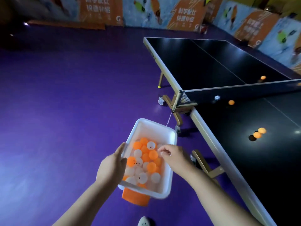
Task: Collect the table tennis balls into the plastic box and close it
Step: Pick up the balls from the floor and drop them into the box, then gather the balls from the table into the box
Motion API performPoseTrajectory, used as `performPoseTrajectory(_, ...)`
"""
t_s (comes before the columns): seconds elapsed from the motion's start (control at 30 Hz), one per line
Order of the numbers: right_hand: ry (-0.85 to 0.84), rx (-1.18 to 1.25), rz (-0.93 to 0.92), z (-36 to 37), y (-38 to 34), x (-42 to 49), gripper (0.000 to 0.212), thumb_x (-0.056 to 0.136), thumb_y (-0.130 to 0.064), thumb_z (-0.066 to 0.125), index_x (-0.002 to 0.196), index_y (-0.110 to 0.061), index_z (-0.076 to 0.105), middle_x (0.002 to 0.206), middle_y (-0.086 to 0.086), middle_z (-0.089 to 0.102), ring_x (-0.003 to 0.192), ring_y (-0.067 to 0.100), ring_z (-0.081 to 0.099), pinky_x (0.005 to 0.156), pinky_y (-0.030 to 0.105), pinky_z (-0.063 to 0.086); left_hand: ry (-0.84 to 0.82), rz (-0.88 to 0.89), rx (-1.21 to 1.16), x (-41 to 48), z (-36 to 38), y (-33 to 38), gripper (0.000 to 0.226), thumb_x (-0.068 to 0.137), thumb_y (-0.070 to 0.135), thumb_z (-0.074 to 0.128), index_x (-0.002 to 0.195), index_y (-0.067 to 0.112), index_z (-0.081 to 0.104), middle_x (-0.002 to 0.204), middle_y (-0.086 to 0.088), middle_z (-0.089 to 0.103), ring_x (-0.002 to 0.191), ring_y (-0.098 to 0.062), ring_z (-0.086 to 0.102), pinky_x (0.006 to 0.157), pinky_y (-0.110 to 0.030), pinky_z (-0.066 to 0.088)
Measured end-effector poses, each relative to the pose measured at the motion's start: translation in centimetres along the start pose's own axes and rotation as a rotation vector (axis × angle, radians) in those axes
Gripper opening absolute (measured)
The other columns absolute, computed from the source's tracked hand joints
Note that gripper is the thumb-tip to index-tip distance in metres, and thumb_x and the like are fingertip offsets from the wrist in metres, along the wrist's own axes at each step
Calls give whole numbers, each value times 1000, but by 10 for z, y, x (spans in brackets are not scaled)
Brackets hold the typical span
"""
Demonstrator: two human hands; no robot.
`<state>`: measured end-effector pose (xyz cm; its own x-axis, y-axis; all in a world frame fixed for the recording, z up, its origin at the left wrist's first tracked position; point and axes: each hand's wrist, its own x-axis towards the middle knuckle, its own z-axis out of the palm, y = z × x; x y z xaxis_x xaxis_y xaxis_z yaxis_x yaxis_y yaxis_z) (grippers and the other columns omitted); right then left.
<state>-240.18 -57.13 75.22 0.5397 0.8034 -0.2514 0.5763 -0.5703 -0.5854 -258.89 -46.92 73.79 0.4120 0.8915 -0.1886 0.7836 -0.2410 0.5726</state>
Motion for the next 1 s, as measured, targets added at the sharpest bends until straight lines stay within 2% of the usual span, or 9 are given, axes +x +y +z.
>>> performPoseTrajectory(0.13,27,-18,37,-54,39,33,21,91,-25,49,102,-31,66,100,-14,67,86,6,57,60,11,43,-55,89,9,48,31,63,56,92,20,43,143,39,30,79,-5,62,66,-22,55,53,-30,39)
performPoseTrajectory(0.3,144,67,153,-96,90,64,21,89,-26,49,99,-33,65,93,-14,69,86,8,62,75,30,54,-148,201,32,99,64,131,56,92,19,43,144,38,30,79,-4,59,62,-20,50,53,-30,38)
performPoseTrajectory(0.47,252,161,270,-128,129,95,21,89,-27,49,98,-37,64,94,-18,67,88,-1,61,75,24,54,-244,353,32,155,96,189,56,93,21,45,144,37,30,87,-4,61,68,-20,49,60,-30,43)
performPoseTrajectory(0.6,390,201,359,-152,145,122,22,90,-20,51,100,-30,68,97,-13,69,92,2,62,77,19,51,-321,481,15,206,118,235,55,93,19,45,143,35,32,87,-6,61,69,-22,49,60,-30,42)
performPoseTrajectory(0.73,510,223,432,-177,157,153,20,87,-17,55,96,-27,70,90,-10,72,85,6,66,80,31,55,-403,621,22,253,134,279,58,89,15,45,142,35,33,86,-9,65,69,-29,55,58,-30,42)
performPoseTrajectory(0.87,569,229,505,-193,169,179,21,91,-22,50,99,-22,70,95,-8,71,89,8,65,82,28,54,-451,805,46,291,163,314,57,88,10,46,141,26,36,105,-10,69,70,-34,60,54,-28,34)
performPoseTrajectory(1.0,654,179,577,-204,194,187,17,92,-25,50,89,-22,67,84,-6,67,76,7,63,73,32,57,-525,803,36,304,192,347,57,90,14,46,144,28,33,101,-13,70,85,-33,64,65,-32,44)
